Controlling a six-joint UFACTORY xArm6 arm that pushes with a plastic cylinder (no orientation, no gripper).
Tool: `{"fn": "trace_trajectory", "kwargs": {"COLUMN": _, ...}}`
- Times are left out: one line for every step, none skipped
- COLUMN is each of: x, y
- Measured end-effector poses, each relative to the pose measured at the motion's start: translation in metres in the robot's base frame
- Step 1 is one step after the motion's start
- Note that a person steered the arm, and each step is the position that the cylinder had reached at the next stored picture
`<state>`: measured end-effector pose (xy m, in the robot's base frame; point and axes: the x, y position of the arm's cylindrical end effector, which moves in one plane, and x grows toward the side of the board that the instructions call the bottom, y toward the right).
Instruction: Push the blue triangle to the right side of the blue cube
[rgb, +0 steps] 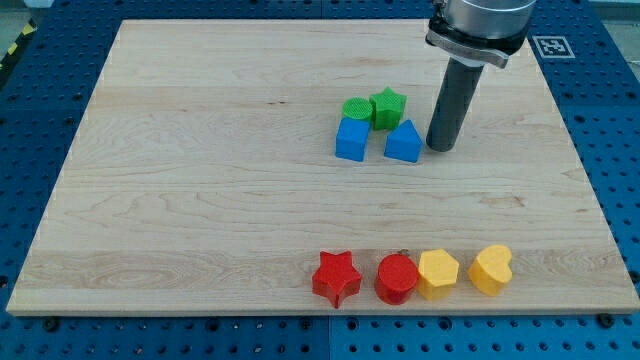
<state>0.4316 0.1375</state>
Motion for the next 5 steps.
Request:
{"fn": "trace_trajectory", "kwargs": {"x": 0.0, "y": 0.0018}}
{"fn": "trace_trajectory", "kwargs": {"x": 0.0, "y": 0.002}}
{"fn": "trace_trajectory", "kwargs": {"x": 0.0, "y": 0.0037}}
{"fn": "trace_trajectory", "kwargs": {"x": 0.0, "y": 0.0043}}
{"fn": "trace_trajectory", "kwargs": {"x": 0.0, "y": 0.0054}}
